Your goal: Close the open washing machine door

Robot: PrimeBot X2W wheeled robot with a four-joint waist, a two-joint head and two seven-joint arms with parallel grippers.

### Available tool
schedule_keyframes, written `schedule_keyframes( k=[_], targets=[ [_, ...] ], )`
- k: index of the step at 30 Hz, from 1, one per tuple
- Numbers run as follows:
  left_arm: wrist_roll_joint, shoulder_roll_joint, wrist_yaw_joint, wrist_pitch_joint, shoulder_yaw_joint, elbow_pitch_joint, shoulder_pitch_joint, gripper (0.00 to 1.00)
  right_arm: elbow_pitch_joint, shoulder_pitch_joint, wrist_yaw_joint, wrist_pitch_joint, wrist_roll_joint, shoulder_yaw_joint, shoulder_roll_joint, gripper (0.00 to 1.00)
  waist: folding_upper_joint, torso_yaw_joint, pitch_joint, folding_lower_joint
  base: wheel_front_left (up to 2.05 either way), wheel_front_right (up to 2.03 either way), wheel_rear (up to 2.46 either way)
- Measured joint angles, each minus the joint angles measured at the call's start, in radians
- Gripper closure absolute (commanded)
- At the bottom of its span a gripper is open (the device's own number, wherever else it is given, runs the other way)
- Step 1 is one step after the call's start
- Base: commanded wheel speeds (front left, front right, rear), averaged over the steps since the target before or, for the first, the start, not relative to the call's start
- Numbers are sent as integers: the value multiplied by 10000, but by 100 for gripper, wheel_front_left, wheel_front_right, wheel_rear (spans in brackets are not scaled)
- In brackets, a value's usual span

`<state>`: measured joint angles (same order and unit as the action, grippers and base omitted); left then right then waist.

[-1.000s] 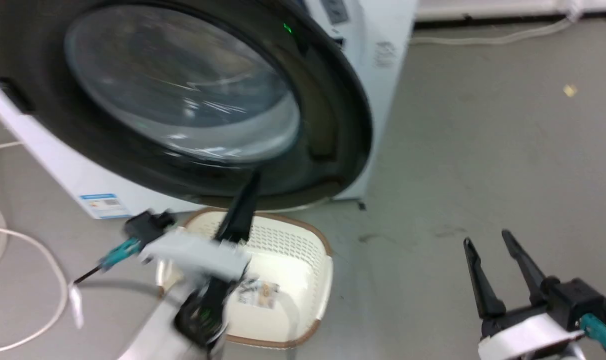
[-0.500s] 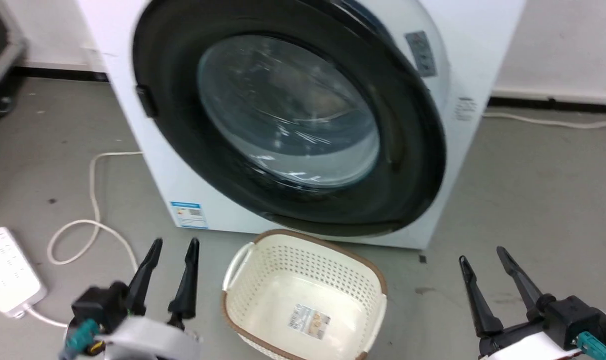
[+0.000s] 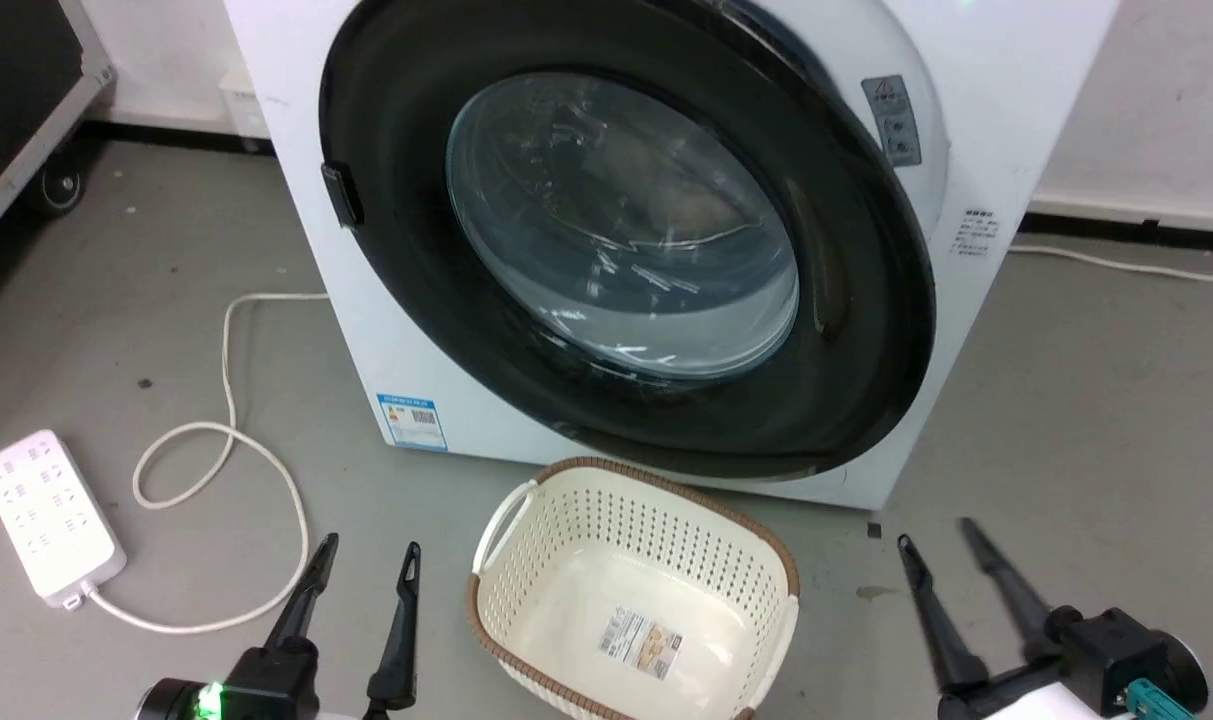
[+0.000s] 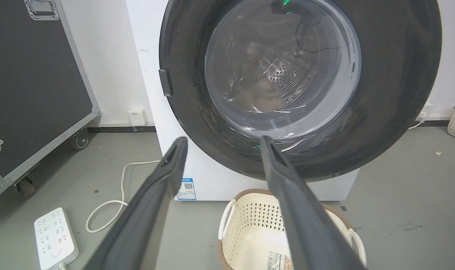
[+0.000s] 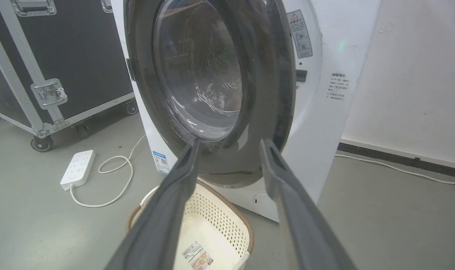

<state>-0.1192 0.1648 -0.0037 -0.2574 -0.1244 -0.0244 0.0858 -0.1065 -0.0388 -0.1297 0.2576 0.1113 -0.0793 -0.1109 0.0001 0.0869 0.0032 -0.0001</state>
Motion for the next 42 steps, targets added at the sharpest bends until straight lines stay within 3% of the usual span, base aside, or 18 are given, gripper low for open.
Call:
schedule_keyframes(
  k=[7, 16, 24, 33, 36, 42],
  targets=[
    [382, -190, -81, 0, -92, -36, -140, 0, 119, 655, -2, 0, 134, -838, -683, 100, -1, 135, 595, 1, 0, 0, 0],
    [575, -600, -169, 0, -408, -255, -1003, 0, -612, 3633, -2, -731, 1478, -2176, -2577, 100, 0, 517, 1773, 3, 0, 0, 0],
    [637, -813, -163, 0, -510, -326, -1636, 0, -1776, 5940, -10, -1097, 2683, -2790, -3781, 100, 0, 994, 2626, 3, 0, 0, 0],
    [646, -961, -40, 0, -660, -316, -2022, 0, -3338, 7827, -27, -1402, 3565, -2813, -4405, 100, -1, 1454, 3191, 2, 0, 0, 0],
    [646, -1001, 21, 0, -663, -307, -2089, 0, -4460, 8643, -27, -1417, 3463, -2403, -4314, 100, 0, 1572, 3391, 2, 0, 0, 0],
    [646, -1057, 48, 0, -681, -309, -2131, 0, -5440, 9327, -33, -1398, 3442, -2148, -4046, 100, 0, 1626, 3516, 1, 0, 0, 0]
  ],
)
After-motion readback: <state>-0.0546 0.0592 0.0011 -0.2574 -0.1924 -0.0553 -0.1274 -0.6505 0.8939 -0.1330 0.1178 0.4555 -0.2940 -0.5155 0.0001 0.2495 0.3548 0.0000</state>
